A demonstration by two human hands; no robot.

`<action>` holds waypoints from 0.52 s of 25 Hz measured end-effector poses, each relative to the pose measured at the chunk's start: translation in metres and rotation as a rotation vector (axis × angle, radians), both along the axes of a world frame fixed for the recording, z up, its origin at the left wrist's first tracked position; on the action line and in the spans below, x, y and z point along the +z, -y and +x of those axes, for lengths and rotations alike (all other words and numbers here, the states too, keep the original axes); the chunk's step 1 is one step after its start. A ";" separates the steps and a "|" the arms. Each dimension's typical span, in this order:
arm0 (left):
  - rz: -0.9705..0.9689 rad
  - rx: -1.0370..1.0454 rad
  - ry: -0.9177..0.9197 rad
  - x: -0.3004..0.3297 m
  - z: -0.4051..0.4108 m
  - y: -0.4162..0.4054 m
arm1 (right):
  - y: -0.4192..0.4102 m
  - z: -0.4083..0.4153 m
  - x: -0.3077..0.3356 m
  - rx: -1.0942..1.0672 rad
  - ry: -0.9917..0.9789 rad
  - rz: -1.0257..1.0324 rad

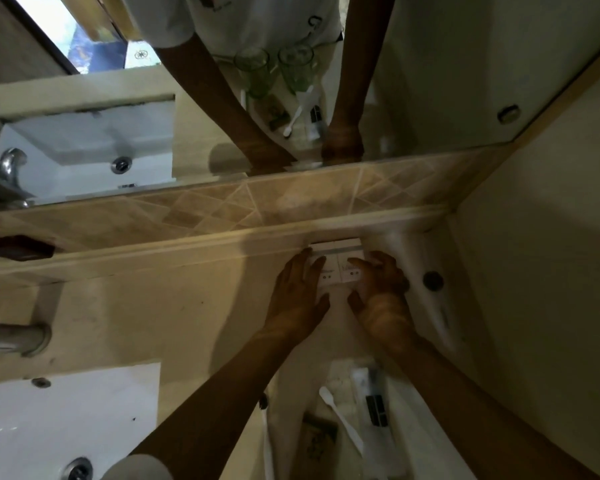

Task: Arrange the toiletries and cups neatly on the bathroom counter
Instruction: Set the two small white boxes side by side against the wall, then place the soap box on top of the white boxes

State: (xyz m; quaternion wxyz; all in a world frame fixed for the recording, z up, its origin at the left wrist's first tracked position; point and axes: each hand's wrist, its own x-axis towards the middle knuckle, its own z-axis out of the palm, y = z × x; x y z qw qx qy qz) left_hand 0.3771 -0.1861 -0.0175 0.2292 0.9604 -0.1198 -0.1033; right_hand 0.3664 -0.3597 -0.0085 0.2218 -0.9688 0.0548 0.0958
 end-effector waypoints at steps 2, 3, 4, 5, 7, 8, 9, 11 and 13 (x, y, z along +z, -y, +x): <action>-0.023 0.037 0.037 0.005 -0.019 -0.002 | 0.004 -0.016 0.007 -0.076 0.076 0.128; -0.039 0.053 0.072 0.008 -0.031 -0.004 | 0.004 -0.027 0.013 -0.112 0.101 0.174; -0.065 0.055 0.100 0.011 -0.043 -0.006 | 0.004 -0.038 0.017 -0.128 0.105 0.191; -0.110 0.042 0.084 0.014 -0.054 -0.010 | 0.004 -0.048 0.021 -0.097 0.096 0.174; -0.194 -0.021 -0.095 0.023 -0.081 -0.020 | 0.000 -0.070 0.028 0.103 0.051 0.087; -0.195 -0.056 -0.196 0.027 -0.096 -0.026 | -0.003 -0.081 0.031 0.203 -0.010 0.100; -0.172 -0.075 -0.260 0.029 -0.111 -0.031 | -0.006 -0.091 0.036 0.266 -0.098 0.163; -0.127 -0.040 -0.305 0.030 -0.142 -0.042 | -0.015 -0.108 0.043 0.398 -0.254 0.198; -0.118 0.027 -0.317 0.030 -0.166 -0.049 | -0.026 -0.121 0.042 0.536 -0.343 0.084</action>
